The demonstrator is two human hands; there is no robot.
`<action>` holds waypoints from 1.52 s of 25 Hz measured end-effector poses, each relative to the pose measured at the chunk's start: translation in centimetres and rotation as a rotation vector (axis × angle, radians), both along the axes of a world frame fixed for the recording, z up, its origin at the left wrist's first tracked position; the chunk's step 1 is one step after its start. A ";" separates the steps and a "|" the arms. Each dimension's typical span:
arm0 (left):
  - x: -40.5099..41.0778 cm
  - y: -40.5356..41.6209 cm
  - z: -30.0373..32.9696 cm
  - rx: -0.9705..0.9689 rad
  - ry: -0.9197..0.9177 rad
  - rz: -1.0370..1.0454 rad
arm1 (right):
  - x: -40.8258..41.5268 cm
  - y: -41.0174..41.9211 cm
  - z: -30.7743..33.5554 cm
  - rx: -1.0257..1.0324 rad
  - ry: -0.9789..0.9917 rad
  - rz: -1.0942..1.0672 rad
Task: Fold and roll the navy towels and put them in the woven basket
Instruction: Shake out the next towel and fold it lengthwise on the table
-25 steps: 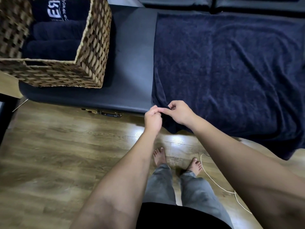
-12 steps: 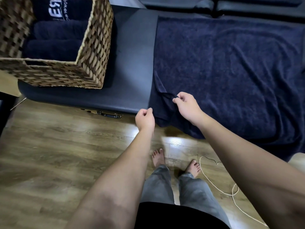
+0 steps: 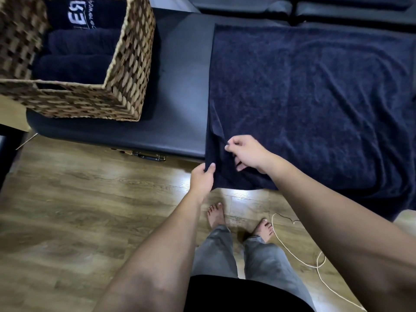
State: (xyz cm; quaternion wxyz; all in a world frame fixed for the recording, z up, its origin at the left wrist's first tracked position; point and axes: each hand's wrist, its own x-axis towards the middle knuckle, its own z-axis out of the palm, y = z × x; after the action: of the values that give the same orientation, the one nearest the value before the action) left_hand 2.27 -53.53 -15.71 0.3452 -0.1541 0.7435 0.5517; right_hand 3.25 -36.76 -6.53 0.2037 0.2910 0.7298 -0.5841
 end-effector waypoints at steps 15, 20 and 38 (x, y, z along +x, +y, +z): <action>-1.4 -1.2 0.7 -0.050 0.119 0.176 | 0.9 -0.5 -1.5 0.018 -0.170 0.307; -1.6 -0.4 1.1 -0.018 0.190 0.110 | 1.5 -0.7 -2.0 0.008 -0.199 0.269; -2.9 2.7 4.8 -0.501 0.830 -0.376 | 2.9 3.5 -2.0 0.353 0.077 -0.014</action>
State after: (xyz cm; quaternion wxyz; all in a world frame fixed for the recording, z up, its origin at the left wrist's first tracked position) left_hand -0.67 -50.83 -10.87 0.0669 0.1357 0.9419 0.2998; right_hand 6.14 -33.25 -8.54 0.1174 0.3047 0.8262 -0.4590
